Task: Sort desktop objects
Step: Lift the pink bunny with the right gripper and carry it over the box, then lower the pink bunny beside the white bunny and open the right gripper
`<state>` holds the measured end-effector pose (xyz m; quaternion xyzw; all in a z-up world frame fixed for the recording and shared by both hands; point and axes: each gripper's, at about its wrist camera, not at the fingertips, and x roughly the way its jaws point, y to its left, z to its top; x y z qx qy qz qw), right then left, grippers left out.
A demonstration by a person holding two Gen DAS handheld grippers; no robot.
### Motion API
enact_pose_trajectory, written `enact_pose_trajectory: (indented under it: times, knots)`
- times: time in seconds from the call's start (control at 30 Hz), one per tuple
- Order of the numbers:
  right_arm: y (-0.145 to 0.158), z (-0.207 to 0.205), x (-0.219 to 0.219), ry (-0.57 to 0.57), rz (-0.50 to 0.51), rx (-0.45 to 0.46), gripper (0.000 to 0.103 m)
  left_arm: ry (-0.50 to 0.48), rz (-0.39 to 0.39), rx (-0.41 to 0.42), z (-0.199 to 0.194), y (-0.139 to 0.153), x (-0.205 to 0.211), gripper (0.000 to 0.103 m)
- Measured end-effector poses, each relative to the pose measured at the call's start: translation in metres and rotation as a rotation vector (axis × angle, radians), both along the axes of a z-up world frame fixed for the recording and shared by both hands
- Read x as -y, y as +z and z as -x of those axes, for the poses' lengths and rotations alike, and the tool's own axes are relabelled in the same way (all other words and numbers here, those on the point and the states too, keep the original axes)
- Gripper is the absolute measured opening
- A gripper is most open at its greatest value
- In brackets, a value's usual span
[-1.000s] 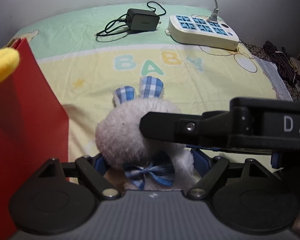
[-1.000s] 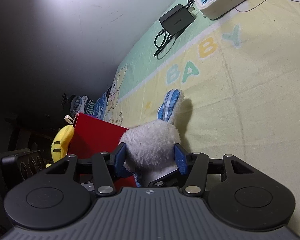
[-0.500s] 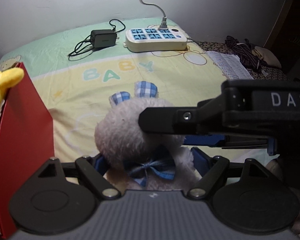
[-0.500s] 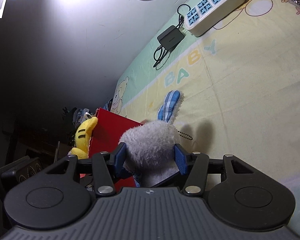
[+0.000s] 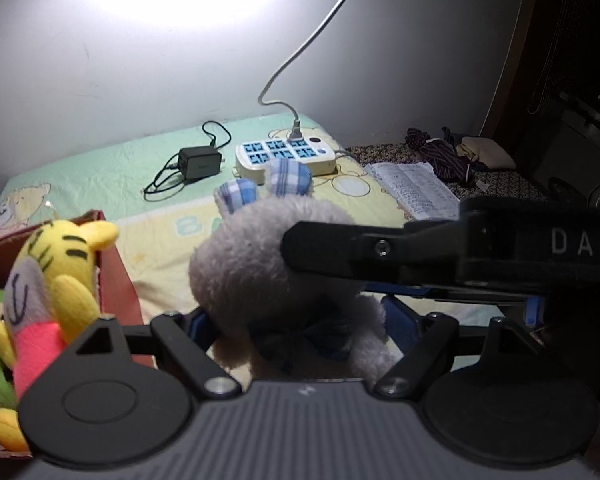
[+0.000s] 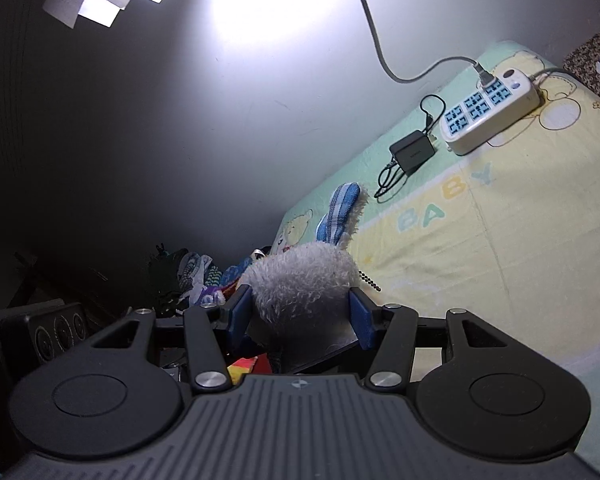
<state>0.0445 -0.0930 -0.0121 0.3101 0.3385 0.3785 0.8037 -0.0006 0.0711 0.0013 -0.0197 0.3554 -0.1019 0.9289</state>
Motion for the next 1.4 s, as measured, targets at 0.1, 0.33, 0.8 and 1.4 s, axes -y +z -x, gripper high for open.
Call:
enact_pose_trajectory:
  times: [0.1, 0.33, 0.8, 1.4]
  knots:
    - [0.011, 0.011, -0.017, -0.01, -0.026, 0.048, 0.055, -0.003, -0.003, 0.047, 0.015, 0.014, -0.02, 0.082]
    - [0.031, 0.037, -0.075, -0.007, -0.044, 0.154, 0.055, 0.011, -0.016, 0.124, 0.04, 0.036, -0.081, 0.082]
    - [0.011, 0.044, -0.19, 0.043, -0.043, 0.169, 0.053, 0.08, -0.099, 0.128, 0.044, 0.011, -0.194, 0.085]
    - [-0.015, 0.046, -0.225, 0.049, 0.173, 0.089, 0.047, -0.035, -0.07, 0.021, 0.065, -0.029, -0.23, 0.084]
